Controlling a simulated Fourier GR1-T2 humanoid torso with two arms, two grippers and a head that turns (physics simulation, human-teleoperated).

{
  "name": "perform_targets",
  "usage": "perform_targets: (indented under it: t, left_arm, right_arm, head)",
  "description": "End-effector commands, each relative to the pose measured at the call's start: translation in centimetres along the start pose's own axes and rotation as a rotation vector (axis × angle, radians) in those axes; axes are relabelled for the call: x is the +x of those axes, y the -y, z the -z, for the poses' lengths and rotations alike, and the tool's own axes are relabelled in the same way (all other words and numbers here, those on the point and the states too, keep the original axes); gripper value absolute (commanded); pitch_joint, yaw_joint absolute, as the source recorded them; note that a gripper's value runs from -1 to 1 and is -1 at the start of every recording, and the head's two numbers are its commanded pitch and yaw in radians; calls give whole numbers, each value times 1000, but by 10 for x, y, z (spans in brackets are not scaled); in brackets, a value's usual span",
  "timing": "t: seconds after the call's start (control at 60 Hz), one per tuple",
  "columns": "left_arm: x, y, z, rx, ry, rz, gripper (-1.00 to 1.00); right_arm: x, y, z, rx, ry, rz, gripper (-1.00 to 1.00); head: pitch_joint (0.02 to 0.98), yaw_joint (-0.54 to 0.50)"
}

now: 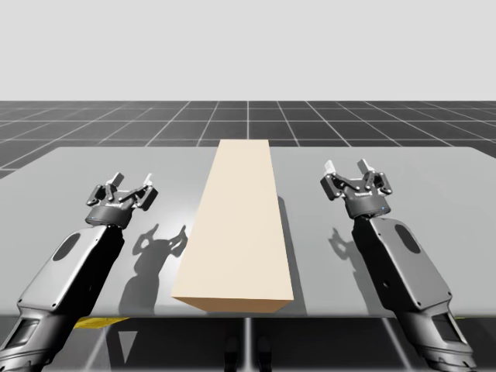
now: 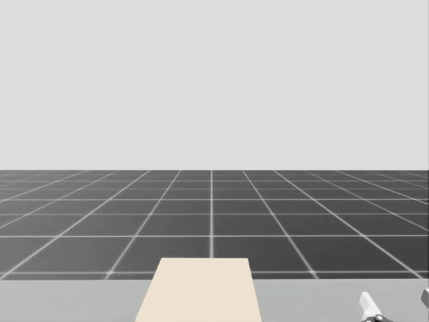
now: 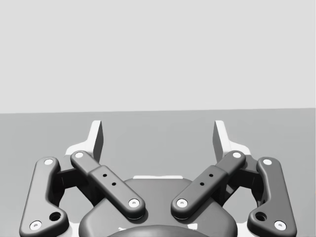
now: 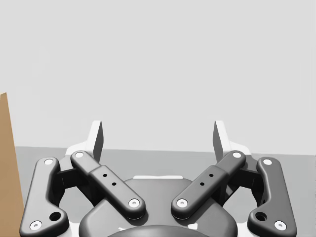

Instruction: Retrieve the object from inside the box.

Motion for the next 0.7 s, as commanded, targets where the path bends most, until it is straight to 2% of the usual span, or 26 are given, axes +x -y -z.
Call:
perform_targets:
  t: [0.017, 0.067, 0.117, 0.133, 0.15, 0.183, 0.2, 0.217, 0.233, 0.283, 0.3, 0.333, 0.367, 0.417, 0.467, 0.483, 0.583, 0.617, 0.65, 0.683, 0.7]
  left_arm:
    - [-1, -1, 1, -1, -4, 1, -1000]
    - [-2, -3, 1, -7, -28, 1, -1000]
    - [-4, -6, 2, -34, -71, 11, -1000]
    - [-6, -7, 2, -53, -93, 16, -1000]
    - [-7, -7, 2, -65, -105, 19, -1000]
    - [-11, -7, 2, -95, -141, 28, -1000]
    - [-12, -7, 2, -100, -148, 31, -1000]
    - [-14, -4, 1, -135, -168, 30, -1000]
    - [-15, -3, 1, -151, -175, 31, -1000]
    - [-16, 2, -1, -187, -181, 55, -1000]
    - [-16, 6, -3, -227, -187, 52, -1000]
    - [-16, 13, -6, -289, -189, 53, -1000]
    - [-16, 19, -9, -335, -193, 68, -1000]
    - [-16, 25, -13, -387, -194, 71, -1000]
    - [-14, 32, -17, -447, -189, 74, -1000]
    - [-13, 37, -20, -481, -187, 80, -1000]
    - [-16, 54, -29, -590, -194, 138, -1000]
    - [-17, 59, -32, -619, -198, 156, -1000]
    - [-18, 63, -34, -650, -204, 166, -1000]
    - [-20, 69, -38, -693, -214, 187, -1000]
    - [-21, 70, -39, -704, -218, 190, -1000]
  right_arm:
    - [-1, 2, -2, 2, -35, -13, -1000]
    - [-4, 4, 0, 37, -55, -4, -1000]
    - [-7, 7, 0, 69, -95, -14, -1000]
    - [-8, 8, 0, 95, -120, -7, -1000]
    - [-9, 10, 0, 139, -147, 24, -1000]
    - [-10, 11, -1, 147, -165, 38, -1000]
    - [-11, 11, -1, 142, -163, 28, -1000]
    - [-13, 11, -1, 158, -157, -23, -1000]
    - [-14, 11, -2, 163, -159, -36, -1000]
    - [-16, 9, -3, 185, -171, -16, -1000]
    - [-18, 7, -4, 211, -175, -23, -1000]
    - [-20, 3, -6, 255, -172, -60, -1000]
    - [-23, -1, -8, 286, -174, -60, -1000]
    - [-25, -6, -10, 328, -173, -80, -1000]
    - [-28, -12, -13, 370, -181, -84, -1000]
    - [-30, -15, -14, 394, -178, -98, -1000]
    - [-32, -24, -19, 463, -150, -95, -1000]
    - [-31, -25, -21, 479, -141, -79, -1000]
    - [-31, -25, -22, 498, -127, -77, -1000]
    - [-31, -24, -25, 515, -117, -57, -1000]
    - [-30, -24, -25, 518, -113, -58, -1000]
  head:
    - [116, -10]
    - [117, -9]
    - [118, -11]
    - [118, -12]
    - [118, -12]
    - [118, -11]
    - [119, -11]
    - [120, -11]
    - [120, -11]
    - [120, -10]
    - [120, -11]
    - [120, -15]
    - [120, -18]
    - [120, -18]
    - [122, -18]
    - [124, -19]
    - [128, -19]
    - [127, -21]
    - [125, -23]
    - [125, -26]
    - [124, -27]
